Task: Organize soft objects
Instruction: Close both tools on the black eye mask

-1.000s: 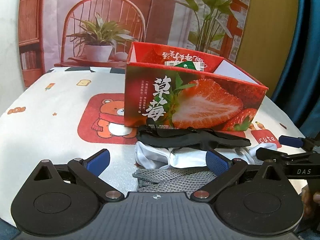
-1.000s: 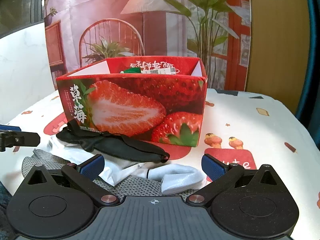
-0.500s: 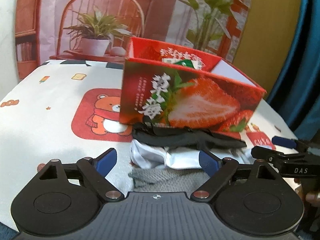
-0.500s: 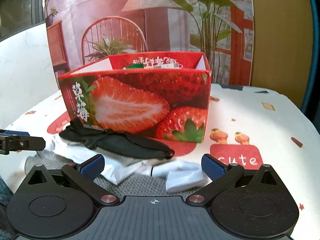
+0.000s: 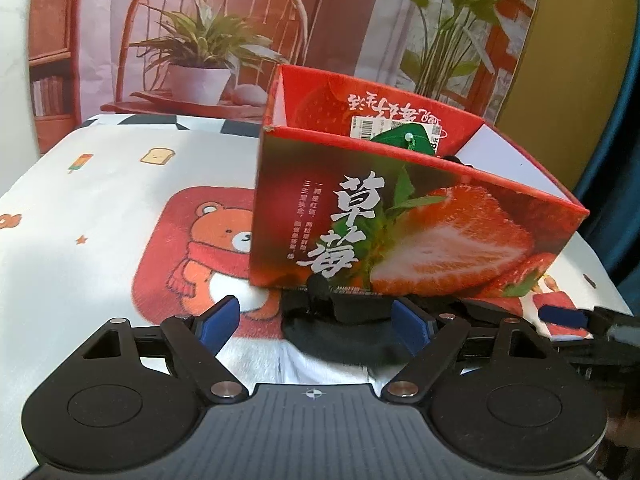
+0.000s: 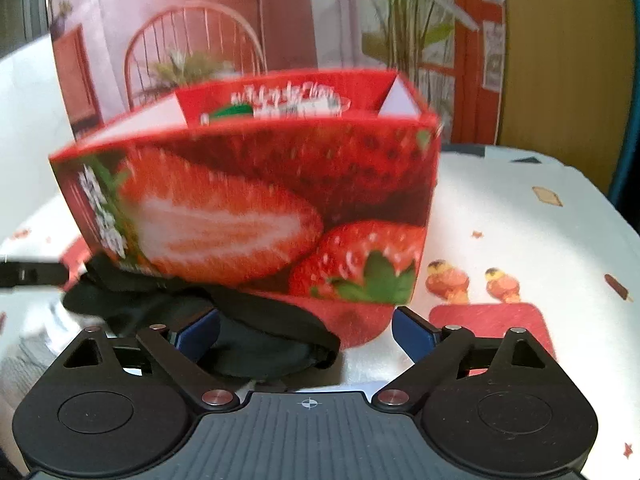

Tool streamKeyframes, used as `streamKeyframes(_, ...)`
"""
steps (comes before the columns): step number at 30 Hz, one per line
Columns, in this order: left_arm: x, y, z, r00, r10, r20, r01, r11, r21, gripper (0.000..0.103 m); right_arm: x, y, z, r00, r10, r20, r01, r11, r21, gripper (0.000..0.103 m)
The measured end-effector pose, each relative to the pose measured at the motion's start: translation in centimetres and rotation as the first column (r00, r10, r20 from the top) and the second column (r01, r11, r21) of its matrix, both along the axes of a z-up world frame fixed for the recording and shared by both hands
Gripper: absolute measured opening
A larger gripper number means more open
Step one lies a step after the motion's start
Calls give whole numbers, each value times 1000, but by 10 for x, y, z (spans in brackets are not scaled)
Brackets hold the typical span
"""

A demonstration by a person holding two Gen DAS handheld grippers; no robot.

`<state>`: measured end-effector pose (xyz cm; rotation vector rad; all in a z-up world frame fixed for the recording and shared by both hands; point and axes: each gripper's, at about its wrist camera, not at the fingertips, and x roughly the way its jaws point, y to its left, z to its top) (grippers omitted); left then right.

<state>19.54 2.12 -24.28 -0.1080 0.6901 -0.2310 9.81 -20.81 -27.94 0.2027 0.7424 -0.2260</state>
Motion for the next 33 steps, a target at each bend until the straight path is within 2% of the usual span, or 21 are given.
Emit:
streamKeyframes(8,12,-8,-18,999,-32,-39,33,999,12,76,-4,-5,-14,1000,-12,18,11,1000,24,91)
streamKeyframes(10,13,-9,-22,998,-41,-50,42,999,10,70,-6,-5,-14,1000,-13,24,13,999,32,91)
streamKeyframes(11,14,-10,-25,997,-50,-56,51,999,8,62,-6,-6,-15,1000,-13,24,12,999,35,91)
streamKeyframes(17,12,-7,-30,997,-51,-55,51,999,11,53,-10,-13,-13,1000,-11,27,9,997,82,87)
streamKeyframes(23,10,-6,-31,998,-51,-42,52,999,11,52,-10,-16,-9,1000,0,22,-3,992,124,78)
streamKeyframes(33,5,0,-33,998,-48,-29,47,999,-26,50,-7,-21,-8,1000,-15,5,14,982,187,81)
